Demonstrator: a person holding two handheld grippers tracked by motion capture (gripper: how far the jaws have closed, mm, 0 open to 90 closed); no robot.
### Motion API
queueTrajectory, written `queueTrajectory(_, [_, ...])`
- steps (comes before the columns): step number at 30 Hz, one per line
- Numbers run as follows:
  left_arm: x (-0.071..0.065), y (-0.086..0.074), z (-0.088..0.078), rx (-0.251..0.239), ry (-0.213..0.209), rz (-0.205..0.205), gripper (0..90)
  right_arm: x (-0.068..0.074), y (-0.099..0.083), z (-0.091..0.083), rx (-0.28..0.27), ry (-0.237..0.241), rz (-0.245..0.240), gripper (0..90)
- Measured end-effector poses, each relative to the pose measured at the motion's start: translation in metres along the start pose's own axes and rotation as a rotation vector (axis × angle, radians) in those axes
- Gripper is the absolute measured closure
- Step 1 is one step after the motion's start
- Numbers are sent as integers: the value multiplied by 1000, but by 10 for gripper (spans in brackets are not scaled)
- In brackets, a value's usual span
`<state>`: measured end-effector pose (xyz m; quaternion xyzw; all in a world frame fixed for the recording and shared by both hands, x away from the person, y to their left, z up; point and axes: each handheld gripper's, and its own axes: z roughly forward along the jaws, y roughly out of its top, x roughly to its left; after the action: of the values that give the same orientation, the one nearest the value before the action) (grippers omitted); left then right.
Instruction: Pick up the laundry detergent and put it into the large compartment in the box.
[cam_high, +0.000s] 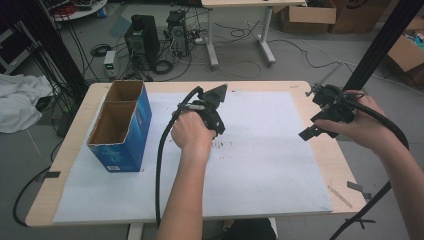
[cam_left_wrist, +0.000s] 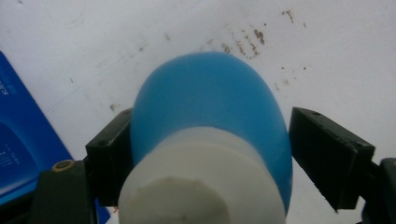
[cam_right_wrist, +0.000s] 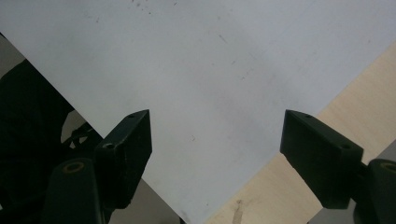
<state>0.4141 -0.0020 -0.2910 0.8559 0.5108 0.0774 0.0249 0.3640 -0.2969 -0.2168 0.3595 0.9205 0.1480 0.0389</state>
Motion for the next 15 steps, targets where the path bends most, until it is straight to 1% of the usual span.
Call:
queueTrajectory(1, [-1, 0, 0, 3, -1, 6, 235, 0, 0, 0, 2, 0, 3, 249])
queueTrajectory(3, [-1, 0, 1, 0, 5, 5, 239, 0, 0, 0, -1, 2, 2, 248])
queueTrajectory(5, [0, -1, 0, 0, 1, -2, 244, -1, -1, 0, -5, 7, 3, 248])
queueTrajectory(15, [0, -1, 0, 5, 3, -10, 254, -2, -3, 0, -7, 7, 5, 248])
